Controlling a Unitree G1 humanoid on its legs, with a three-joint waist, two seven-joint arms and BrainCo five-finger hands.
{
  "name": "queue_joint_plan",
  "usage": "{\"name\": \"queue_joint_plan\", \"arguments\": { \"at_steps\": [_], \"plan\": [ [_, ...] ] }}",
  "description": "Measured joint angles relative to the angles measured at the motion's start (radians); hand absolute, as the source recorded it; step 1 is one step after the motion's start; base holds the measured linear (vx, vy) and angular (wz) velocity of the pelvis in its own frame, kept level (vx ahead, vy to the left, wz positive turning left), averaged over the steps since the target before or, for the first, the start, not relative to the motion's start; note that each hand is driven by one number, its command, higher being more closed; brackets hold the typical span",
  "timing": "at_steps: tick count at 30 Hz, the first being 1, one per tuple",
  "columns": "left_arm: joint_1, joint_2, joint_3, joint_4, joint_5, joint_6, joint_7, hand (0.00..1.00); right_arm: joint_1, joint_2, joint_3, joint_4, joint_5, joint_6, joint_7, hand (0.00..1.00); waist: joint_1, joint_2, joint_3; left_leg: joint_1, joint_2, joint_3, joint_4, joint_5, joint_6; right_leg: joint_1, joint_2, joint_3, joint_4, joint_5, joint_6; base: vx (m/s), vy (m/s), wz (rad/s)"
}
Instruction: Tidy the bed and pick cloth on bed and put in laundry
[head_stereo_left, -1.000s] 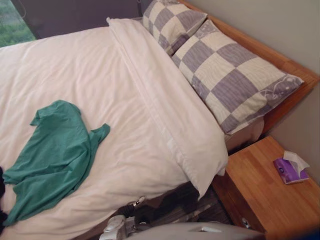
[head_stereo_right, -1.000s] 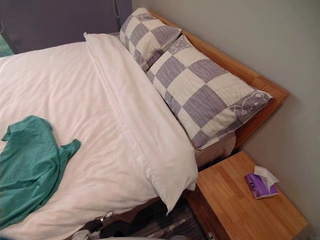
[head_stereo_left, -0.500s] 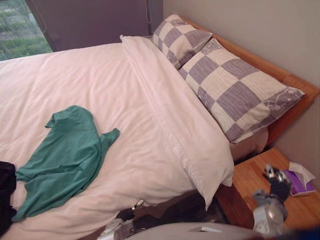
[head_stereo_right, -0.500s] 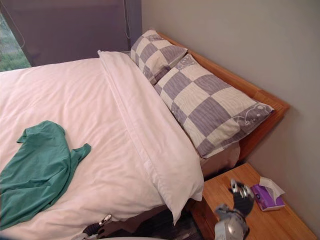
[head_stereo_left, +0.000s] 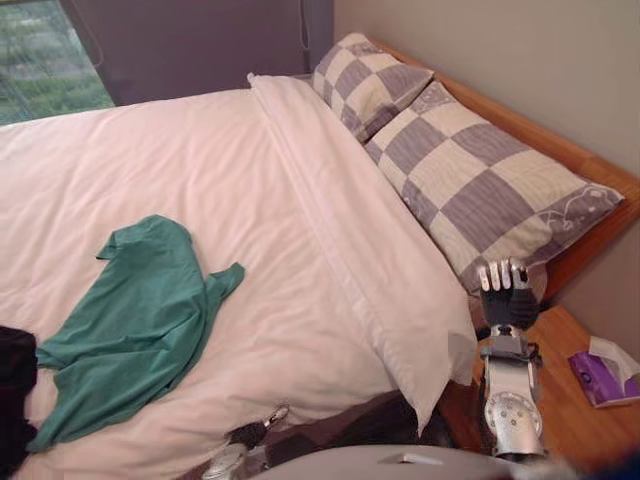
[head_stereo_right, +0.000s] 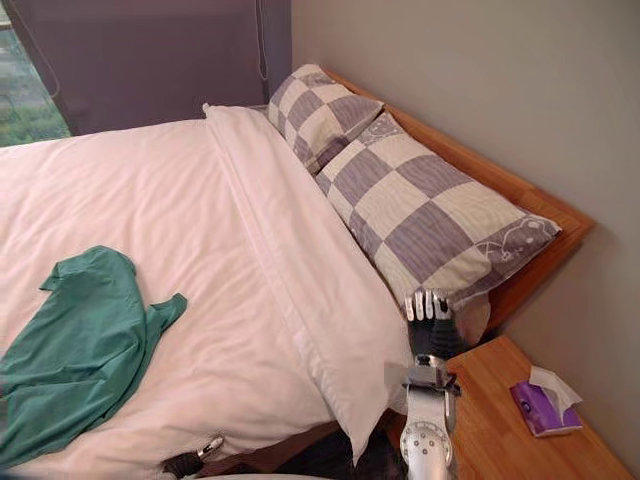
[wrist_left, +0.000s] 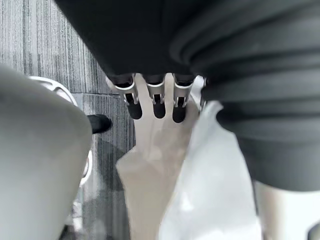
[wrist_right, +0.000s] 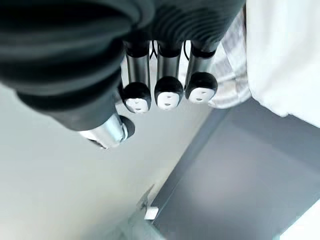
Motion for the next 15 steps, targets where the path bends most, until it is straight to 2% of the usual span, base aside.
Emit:
{"name": "queue_joint_plan", "arguments": {
  "at_steps": [1, 2, 3, 6, 7, 8, 10, 11, 12, 15],
  "plan": [
    [-0.002, 0.002, -0.007, -0.012, -0.011, -0.003, 0.0, 0.0, -0.025, 0.0, 0.008, 0.0, 0.002, -0.005, 0.0, 1.0, 0.001, -0.004, 0.016, -0.016, -0.01, -0.001, 0.0, 0.003, 0.003, -0.017, -0.006, 0.001, 0.006, -0.016, 0.001, -0.22, -0.01, 0.13],
    [-0.021, 0.007, -0.018, -0.016, -0.03, -0.009, 0.0, 0.0, -0.077, -0.003, 0.018, 0.0, 0.005, -0.013, -0.005, 1.0, 0.01, -0.002, 0.058, -0.045, -0.025, 0.001, 0.0, 0.009, 0.004, -0.045, -0.023, 0.006, 0.003, -0.047, 0.0, -0.17, -0.011, 0.08],
    [-0.04, 0.005, -0.029, -0.012, -0.035, -0.008, 0.001, 0.0, -0.106, -0.011, 0.027, 0.0, 0.008, -0.015, -0.012, 1.0, 0.013, 0.008, 0.084, -0.059, -0.023, 0.001, 0.001, 0.015, 0.006, -0.059, -0.022, 0.005, 0.005, -0.049, -0.002, -0.18, 0.002, 0.16],
    [-0.088, -0.003, -0.077, -0.019, -0.077, -0.032, 0.0, 0.0, -0.236, -0.048, 0.058, 0.004, 0.008, -0.035, -0.075, 1.0, 0.015, 0.067, 0.193, -0.174, -0.012, 0.014, 0.005, 0.035, 0.012, -0.184, -0.013, 0.006, 0.026, -0.035, -0.001, -0.2, 0.016, 0.3],
    [-0.094, -0.005, -0.077, -0.025, -0.087, -0.038, 0.001, 0.0, -0.259, -0.049, 0.061, 0.009, 0.007, -0.036, -0.09, 1.0, 0.018, 0.085, 0.212, -0.188, -0.005, 0.022, 0.006, 0.052, 0.016, -0.202, -0.009, 0.007, 0.034, -0.028, -0.001, -0.14, -0.017, 0.13],
    [-0.101, -0.011, -0.077, -0.038, -0.103, -0.049, 0.002, 0.0, -0.288, -0.048, 0.075, 0.022, 0.006, -0.036, -0.116, 1.0, 0.022, 0.088, 0.245, -0.219, 0.007, 0.035, 0.006, 0.087, 0.028, -0.243, 0.0, 0.011, 0.054, -0.018, -0.008, -0.07, -0.04, 0.01],
    [-0.113, -0.004, -0.077, -0.052, -0.113, -0.068, 0.003, 0.0, -0.3, -0.041, 0.11, 0.035, 0.0, -0.038, -0.128, 1.0, 0.024, 0.081, 0.276, -0.264, 0.016, 0.038, 0.029, 0.098, 0.033, -0.293, 0.003, 0.017, 0.088, -0.017, -0.008, -0.01, -0.052, 0.02],
    [-0.135, 0.007, -0.076, -0.052, -0.116, -0.081, 0.007, 0.0, -0.309, -0.035, 0.128, 0.052, -0.001, -0.046, -0.131, 1.0, 0.025, 0.064, 0.303, -0.307, 0.028, 0.04, 0.076, 0.092, 0.046, -0.325, 0.003, 0.021, 0.107, -0.017, -0.009, 0.05, -0.063, 0.05],
    [-0.148, 0.011, -0.076, -0.051, -0.123, -0.084, 0.01, 0.0, -0.314, -0.033, 0.133, 0.058, -0.001, -0.047, -0.135, 1.0, 0.026, 0.059, 0.314, -0.327, 0.034, 0.039, 0.099, 0.084, 0.051, -0.34, 0.004, 0.024, 0.114, -0.017, -0.01, 0.07, -0.084, 0.07],
    [-0.21, 0.016, -0.074, -0.055, -0.15, -0.102, 0.038, 0.0, -0.357, -0.03, 0.141, 0.09, -0.001, -0.082, -0.125, 1.0, 0.024, 0.058, 0.365, -0.446, 0.061, 0.031, 0.226, 0.036, 0.064, -0.417, 0.007, 0.031, 0.145, -0.016, -0.011, 0.06, -0.034, 0.1]
  ]
}}
